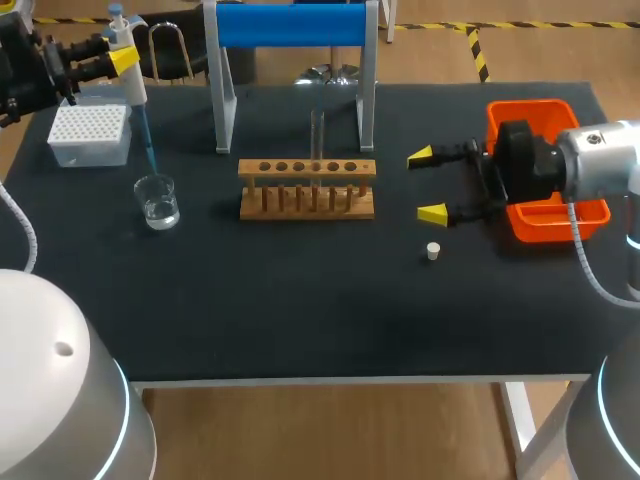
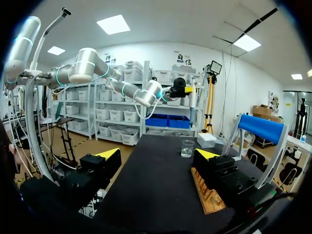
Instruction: Invert the test tube, pick up the pipette, mount the tip to pipette, aspirate from beaker and dispense into the tube, eject the tip, return the pipette, and cap with the stopper.
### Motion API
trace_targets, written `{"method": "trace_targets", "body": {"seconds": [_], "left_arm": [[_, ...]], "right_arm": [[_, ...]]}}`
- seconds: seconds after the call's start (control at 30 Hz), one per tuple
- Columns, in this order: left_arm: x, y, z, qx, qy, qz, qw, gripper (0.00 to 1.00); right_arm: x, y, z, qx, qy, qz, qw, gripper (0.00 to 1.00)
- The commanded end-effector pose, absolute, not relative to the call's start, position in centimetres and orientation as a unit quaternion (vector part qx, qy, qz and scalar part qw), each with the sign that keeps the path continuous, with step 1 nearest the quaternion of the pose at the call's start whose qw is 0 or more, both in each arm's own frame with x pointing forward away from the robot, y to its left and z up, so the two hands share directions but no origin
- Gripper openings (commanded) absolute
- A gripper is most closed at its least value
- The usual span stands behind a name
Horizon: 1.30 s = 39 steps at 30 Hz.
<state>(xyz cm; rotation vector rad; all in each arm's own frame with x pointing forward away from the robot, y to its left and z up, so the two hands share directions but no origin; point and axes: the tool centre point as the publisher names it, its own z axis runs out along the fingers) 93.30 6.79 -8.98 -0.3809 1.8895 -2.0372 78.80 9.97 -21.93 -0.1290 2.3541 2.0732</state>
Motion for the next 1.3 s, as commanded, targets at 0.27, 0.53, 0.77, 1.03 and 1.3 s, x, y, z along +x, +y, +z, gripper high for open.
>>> {"method": "trace_targets", "body": {"seconds": [0.27, 0.53, 0.77, 1.03, 1.3], "left_arm": [[93.2, 6.8, -9.0, -0.133, 0.664, -0.717, 0.168, 0.0], [93.2, 6.8, -9.0, -0.133, 0.664, -0.717, 0.168, 0.0], [93.2, 6.8, -9.0, -0.133, 0.664, -0.717, 0.168, 0.0], [93.2, 6.8, -9.0, -0.133, 0.664, -0.717, 0.168, 0.0], [93.2, 6.8, -9.0, -0.133, 0.664, -0.717, 0.168, 0.0]], "right_arm": [[78.5, 11.0, -21.6, -0.045, 0.753, 0.656, -0.002, 1.0], [77.8, 14.8, -21.7, -0.041, 0.778, 0.626, -0.004, 1.0], [77.3, 19.3, -22.3, -0.031, 0.799, 0.601, -0.006, 1.0], [77.2, 25.1, -23.5, -0.019, 0.82, 0.573, -0.002, 1.0], [77.3, 29.6, -24.3, -0.006, 0.83, 0.558, 0.01, 1.0]]}}
